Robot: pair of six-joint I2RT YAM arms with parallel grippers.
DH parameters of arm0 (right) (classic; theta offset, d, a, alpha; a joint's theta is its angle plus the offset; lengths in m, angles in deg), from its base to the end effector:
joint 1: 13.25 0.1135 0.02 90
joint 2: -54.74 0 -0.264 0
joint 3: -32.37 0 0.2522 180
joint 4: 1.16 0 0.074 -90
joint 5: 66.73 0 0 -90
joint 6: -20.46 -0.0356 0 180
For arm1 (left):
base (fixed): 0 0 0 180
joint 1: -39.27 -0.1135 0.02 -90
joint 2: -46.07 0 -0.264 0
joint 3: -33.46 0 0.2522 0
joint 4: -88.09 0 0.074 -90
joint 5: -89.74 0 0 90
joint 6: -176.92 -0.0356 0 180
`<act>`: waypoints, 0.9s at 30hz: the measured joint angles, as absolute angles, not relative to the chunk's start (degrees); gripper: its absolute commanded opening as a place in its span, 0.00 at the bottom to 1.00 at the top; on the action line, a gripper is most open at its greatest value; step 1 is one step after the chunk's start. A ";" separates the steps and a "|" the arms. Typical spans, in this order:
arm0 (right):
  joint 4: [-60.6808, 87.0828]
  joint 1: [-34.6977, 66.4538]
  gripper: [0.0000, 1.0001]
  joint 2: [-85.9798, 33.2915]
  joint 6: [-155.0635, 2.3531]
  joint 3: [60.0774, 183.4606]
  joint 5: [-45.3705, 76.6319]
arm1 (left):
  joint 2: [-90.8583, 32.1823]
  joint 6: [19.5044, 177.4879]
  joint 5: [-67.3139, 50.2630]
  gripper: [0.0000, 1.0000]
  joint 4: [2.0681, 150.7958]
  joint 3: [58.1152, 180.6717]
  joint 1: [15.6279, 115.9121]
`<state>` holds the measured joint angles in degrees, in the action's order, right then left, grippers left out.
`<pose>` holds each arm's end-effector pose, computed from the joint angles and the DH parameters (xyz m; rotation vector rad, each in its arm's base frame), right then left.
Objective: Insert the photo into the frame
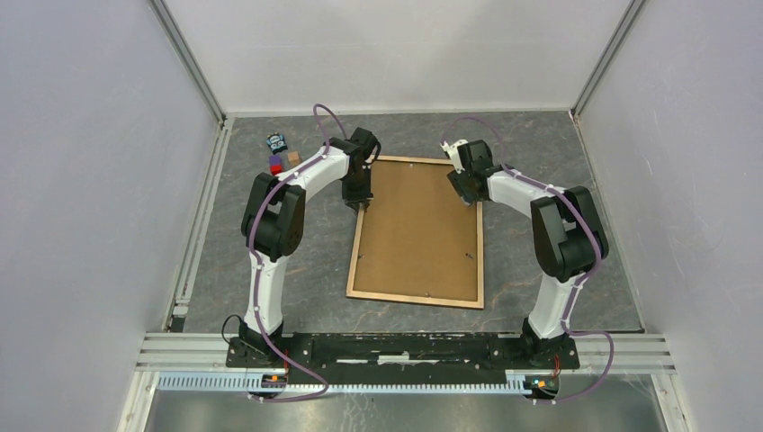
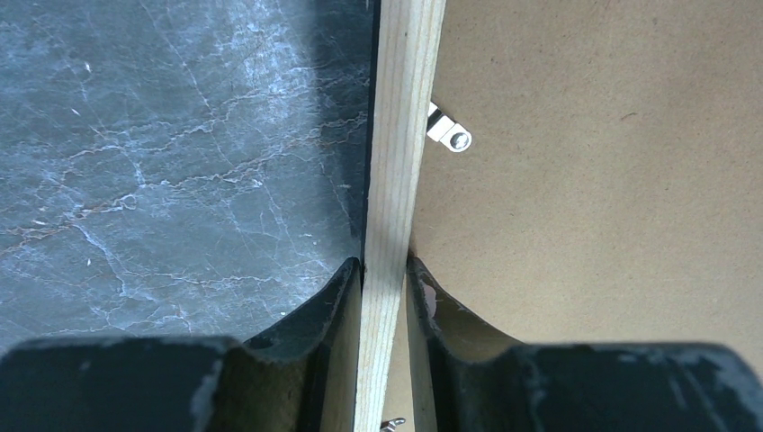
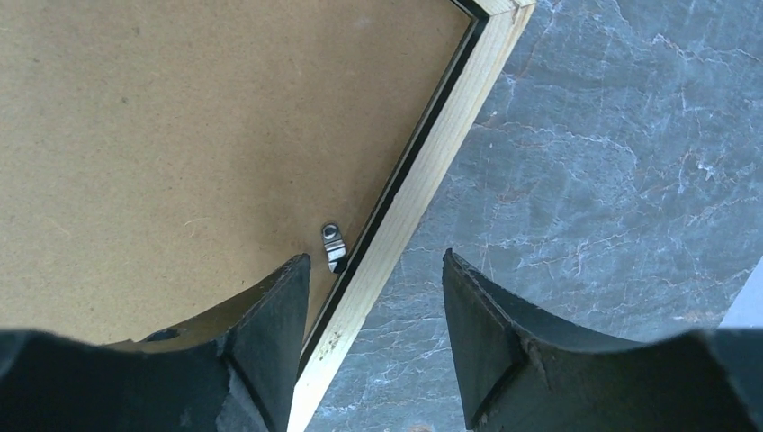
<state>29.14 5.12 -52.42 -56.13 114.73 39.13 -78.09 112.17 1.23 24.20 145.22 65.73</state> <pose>0.3720 0.1133 0.1712 -0.5804 2.4394 -0.3145 0.3948 -0.1955 0.1713 0.0262 2.9125 -0.1186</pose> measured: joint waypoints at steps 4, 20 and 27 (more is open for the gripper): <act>28.55 5.12 0.51 -52.96 -56.63 114.73 40.40 | -78.07 112.17 1.23 0.30 24.20 145.22 65.73; 28.00 4.14 0.52 -53.25 -59.58 114.62 40.20 | -78.09 112.17 1.21 0.30 24.09 145.31 65.73; 28.16 2.78 0.46 -53.33 -62.12 114.62 36.18 | -78.09 112.17 1.19 0.30 24.09 145.31 65.71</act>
<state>28.16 2.78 -53.33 -62.12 114.62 36.18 -78.09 112.17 1.19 24.09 145.31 65.71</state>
